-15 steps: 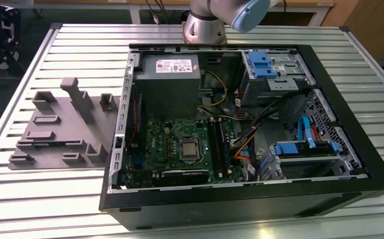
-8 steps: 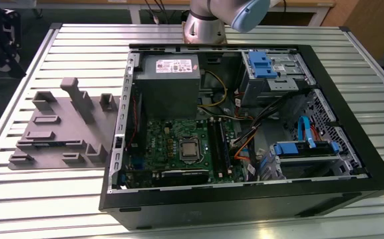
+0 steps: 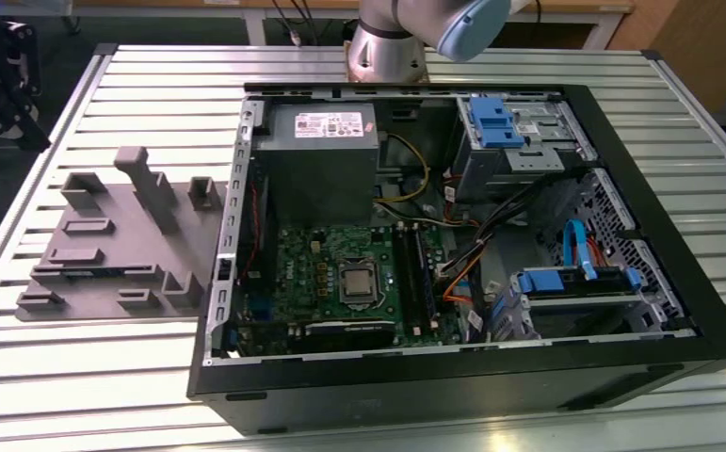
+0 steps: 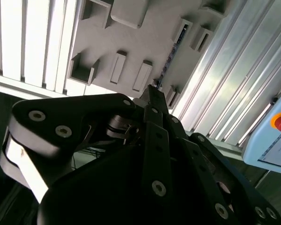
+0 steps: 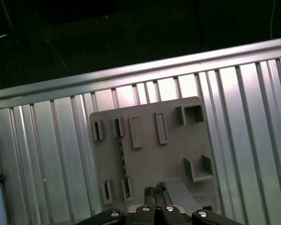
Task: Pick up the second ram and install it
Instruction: 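Pick up the second ram and move it above second insertion slot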
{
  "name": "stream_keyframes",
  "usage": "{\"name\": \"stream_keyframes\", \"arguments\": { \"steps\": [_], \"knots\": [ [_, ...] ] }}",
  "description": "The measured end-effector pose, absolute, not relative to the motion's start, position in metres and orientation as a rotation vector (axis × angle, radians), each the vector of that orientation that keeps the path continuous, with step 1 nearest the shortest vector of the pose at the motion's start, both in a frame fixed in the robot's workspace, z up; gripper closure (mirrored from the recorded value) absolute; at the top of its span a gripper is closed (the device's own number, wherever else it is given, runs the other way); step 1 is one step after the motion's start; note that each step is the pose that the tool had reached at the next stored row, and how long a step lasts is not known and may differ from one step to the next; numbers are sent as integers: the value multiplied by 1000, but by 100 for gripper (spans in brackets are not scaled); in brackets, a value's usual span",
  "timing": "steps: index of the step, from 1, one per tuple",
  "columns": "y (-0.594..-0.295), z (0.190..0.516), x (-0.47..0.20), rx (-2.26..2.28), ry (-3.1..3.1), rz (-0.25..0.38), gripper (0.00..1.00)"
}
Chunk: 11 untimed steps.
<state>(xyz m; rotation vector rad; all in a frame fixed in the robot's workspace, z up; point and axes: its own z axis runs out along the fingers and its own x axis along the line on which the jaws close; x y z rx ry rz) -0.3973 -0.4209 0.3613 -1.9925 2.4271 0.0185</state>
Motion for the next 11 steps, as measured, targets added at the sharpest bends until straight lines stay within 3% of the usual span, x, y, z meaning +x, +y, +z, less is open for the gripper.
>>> {"name": "stream_keyframes", "arguments": {
  "steps": [11],
  "knots": [
    [-421,358,-397,-2078,2354,17,89]
  ]
}}
